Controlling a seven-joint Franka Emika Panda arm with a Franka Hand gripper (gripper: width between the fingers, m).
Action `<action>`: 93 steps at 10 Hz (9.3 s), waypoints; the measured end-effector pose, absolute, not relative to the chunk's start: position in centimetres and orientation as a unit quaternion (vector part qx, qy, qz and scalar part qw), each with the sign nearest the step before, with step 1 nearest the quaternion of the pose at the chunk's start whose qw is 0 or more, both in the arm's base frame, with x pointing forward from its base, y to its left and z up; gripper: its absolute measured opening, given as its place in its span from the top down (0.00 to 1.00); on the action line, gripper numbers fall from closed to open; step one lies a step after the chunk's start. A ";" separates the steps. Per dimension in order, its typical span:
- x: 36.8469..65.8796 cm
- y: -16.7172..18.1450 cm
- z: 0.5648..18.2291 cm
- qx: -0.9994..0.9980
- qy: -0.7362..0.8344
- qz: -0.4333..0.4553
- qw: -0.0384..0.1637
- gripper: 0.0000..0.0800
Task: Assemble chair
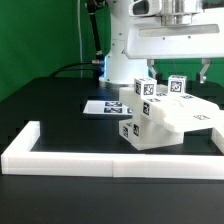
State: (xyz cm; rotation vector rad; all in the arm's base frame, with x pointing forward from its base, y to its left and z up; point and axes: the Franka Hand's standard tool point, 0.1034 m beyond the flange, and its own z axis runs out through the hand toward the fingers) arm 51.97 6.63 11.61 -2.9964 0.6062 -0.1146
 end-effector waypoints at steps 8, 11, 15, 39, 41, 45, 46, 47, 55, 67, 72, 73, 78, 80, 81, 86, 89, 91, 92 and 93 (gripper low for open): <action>52.0 6.7 11.6 -0.969 0.240 -0.036 0.044 0.64; 52.0 6.7 11.6 -0.938 0.342 -0.031 0.048 0.64; 52.0 6.8 11.7 -0.881 0.469 -0.023 0.056 0.64; 51.9 7.7 11.6 -0.998 -0.003 -0.050 0.022 0.21; 51.9 7.7 11.6 -0.998 -0.007 -0.050 0.021 0.43; 51.9 7.6 11.6 -0.999 0.004 -0.050 0.022 0.64; 51.9 7.6 11.6 -0.999 0.004 -0.050 0.022 0.64; 51.9 7.7 11.6 -0.998 0.019 -0.050 0.023 0.64; 51.9 7.7 11.5 -0.956 0.289 -0.041 0.039 0.64; 51.8 8.4 11.5 -0.782 0.619 -0.017 0.063 0.64; 51.8 8.6 11.5 -0.739 0.670 -0.010 0.066 0.64; 51.8 8.7 11.6 -0.757 0.650 -0.010 0.065 0.41; 51.8 9.5 11.6 -0.873 0.484 -0.024 0.063 0.19; 51.8 9.4 11.6 -0.899 0.433 -0.028 0.062 0.19; 51.8 9.4 11.6 -0.917 0.392 -0.031 0.060 0.19; 51.6 9.6 11.5 -0.979 0.193 -0.041 0.049 0.19; 51.5 9.7 11.4 -0.993 0.097 -0.044 0.043 0.19; 51.5 9.5 11.4 -0.997 0.050 -0.046 0.039 0.19; 51.5 9.5 11.4 -0.998 0.031 -0.047 0.038 0.34; 51.5 9.5 11.4 -0.998 0.036 -0.046 0.038 0.51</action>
Offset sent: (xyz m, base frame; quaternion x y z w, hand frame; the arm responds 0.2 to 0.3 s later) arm 0.0000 0.0000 0.0000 0.0000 0.0000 0.0000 1.0000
